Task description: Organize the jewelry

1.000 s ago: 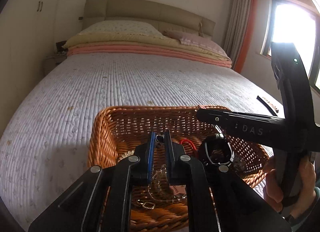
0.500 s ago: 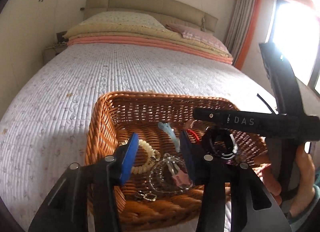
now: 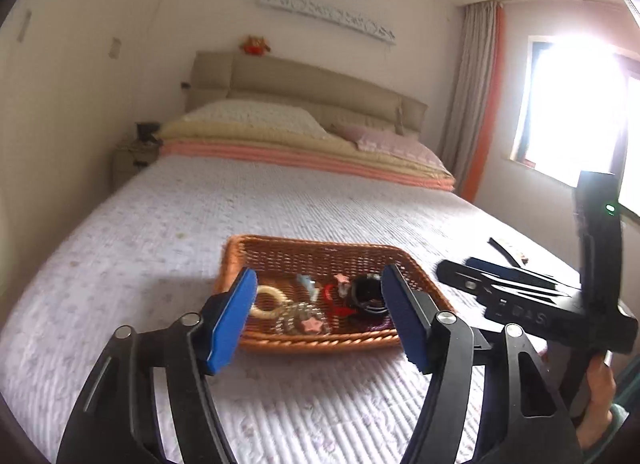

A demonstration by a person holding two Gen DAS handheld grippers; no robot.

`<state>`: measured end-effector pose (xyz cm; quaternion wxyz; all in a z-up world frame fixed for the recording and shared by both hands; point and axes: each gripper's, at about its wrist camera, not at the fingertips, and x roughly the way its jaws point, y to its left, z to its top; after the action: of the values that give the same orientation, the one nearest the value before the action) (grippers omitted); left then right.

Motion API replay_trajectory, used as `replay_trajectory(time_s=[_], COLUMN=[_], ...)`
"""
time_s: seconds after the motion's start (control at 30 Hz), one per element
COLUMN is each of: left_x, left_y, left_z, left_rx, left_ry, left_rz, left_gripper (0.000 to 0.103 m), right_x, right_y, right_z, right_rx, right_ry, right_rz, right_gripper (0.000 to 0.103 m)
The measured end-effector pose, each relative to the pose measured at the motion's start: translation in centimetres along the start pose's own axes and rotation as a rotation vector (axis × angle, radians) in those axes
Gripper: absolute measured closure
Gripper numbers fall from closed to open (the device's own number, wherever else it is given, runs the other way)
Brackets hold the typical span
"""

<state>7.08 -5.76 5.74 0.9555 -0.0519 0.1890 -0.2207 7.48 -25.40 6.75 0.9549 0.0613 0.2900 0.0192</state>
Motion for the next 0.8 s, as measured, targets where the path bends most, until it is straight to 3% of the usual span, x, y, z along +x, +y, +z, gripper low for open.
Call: replay_trajectory(time_s=[0.17, 0.3, 0.4, 0.67, 0.8], left_x=[-3.8, -4.5, -4.0, -3.6, -3.5], left_y=[-1.3, -1.9, -2.1, -1.4, -1.2], left_z=[-2.9, -5.5, -6.6, -7.8, -8.0], left_rx=[0.088, 0.112, 0.136, 0.087, 0.072], left_ry=[-0.085, -0.198, -0.202, -0.201, -0.183], left_rz=[0.166, 0.327, 0.295, 0.335, 0.363], left_gripper=[0.030, 0.021, 0.021, 0.018, 0.018], right_x=[-4.3, -6.2, -6.9, -6.9, -6.5], right_y=[0.6, 0.0, -0.4, 1.1, 2.1], right_z=[-4.3, -7.3, -8.9, -10.5, -10.4], right_rx=[0.009, 0.048, 0.042, -0.025, -0.072], right_ry=[-0.162, -0.288, -0.316, -0.344, -0.339], right_rz=[-0.067, -0.039, 0.023, -0.095, -0.101], right_gripper=[0.027, 0.012, 0.008, 0.008, 0.008])
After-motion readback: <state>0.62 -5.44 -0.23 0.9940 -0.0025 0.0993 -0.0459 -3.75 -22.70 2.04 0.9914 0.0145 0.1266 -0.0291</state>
